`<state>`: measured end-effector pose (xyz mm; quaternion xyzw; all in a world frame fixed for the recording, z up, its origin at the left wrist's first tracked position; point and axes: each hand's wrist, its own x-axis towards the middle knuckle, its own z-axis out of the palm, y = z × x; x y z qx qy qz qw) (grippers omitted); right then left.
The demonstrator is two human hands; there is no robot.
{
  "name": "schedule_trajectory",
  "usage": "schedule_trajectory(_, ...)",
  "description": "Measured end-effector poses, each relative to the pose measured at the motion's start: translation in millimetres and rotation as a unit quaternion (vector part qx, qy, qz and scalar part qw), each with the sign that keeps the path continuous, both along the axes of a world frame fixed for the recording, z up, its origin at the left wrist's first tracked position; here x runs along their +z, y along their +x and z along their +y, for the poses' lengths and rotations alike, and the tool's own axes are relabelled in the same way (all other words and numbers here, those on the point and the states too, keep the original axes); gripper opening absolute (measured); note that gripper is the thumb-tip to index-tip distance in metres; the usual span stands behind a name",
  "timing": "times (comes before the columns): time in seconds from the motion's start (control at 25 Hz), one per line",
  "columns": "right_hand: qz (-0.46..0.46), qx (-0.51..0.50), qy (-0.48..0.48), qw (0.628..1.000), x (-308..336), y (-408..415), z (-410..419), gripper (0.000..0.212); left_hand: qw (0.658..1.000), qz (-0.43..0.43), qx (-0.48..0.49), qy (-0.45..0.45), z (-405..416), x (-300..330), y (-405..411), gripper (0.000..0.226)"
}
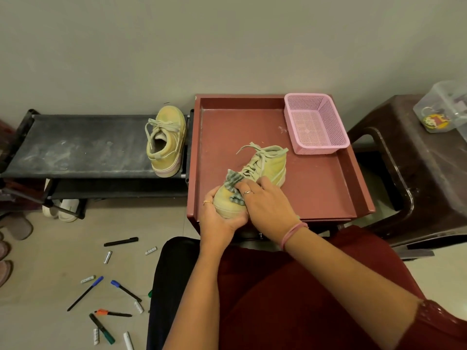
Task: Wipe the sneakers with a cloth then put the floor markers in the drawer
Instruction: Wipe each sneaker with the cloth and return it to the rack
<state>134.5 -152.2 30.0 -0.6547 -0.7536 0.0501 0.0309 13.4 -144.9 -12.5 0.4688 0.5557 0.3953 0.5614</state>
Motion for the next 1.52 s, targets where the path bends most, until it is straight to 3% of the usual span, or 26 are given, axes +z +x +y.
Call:
schedule_trajectory(0.16, 0.149, -0.085, -0.091, 0.981, 9, -1, 4, 0.048, 1.0, 0.01, -0.021, 0.006, -2, -5, -1, 0.079)
schedule_trajectory(0.28, 0.266, -0.083, -0.14, 0.95, 14, 6, -3, 0.047, 0.999, 0.036, -0.03, 0.025, -4, -5, -3, 0.078)
schedule_trajectory(0.4, 0.298, -0.047, -0.142, 0.943, 28, 23, -16, 0.039, 0.999, 0.03, -0.04, 0.016, -5, -7, -2, 0.08)
schedule_trajectory(0.48, 0.326, -0.111, -0.115, 0.932, 37, 35, -13, 0.03, 0.998, 0.042, -0.04, 0.023, -4, -9, -1, 0.083)
schedule_trajectory(0.6, 0.301, -0.171, -0.053, 0.937, 31, 36, 3, 0.033, 0.997, 0.052, -0.042, 0.025, -2, -12, 2, 0.087)
schedule_trajectory(0.76, 0.126, -0.096, -0.069, 0.985, 9, 0, -4, 0.05, 0.997, 0.043, -0.055, 0.02, -2, -13, 3, 0.092)
schedule_trajectory(0.96, 0.219, -0.068, -0.167, 0.959, 37, 27, -10, 0.054, 0.996, 0.059, -0.056, 0.026, -3, -15, 2, 0.088)
schedule_trajectory(1.16, 0.241, -0.153, -0.069, 0.956, 32, 29, 3, 0.059, 0.995, 0.065, -0.063, 0.046, -2, -12, 7, 0.085)
schedule_trajectory(1.44, 0.224, -0.028, -0.078, 0.971, 30, 6, -31, 0.065, 0.994, 0.038, -0.104, 0.026, -1, -22, 3, 0.12)
schedule_trajectory(1.52, 0.259, -0.069, -0.057, 0.962, 44, 21, -26, 0.059, 0.995, 0.034, -0.089, 0.028, -2, -17, 6, 0.113)
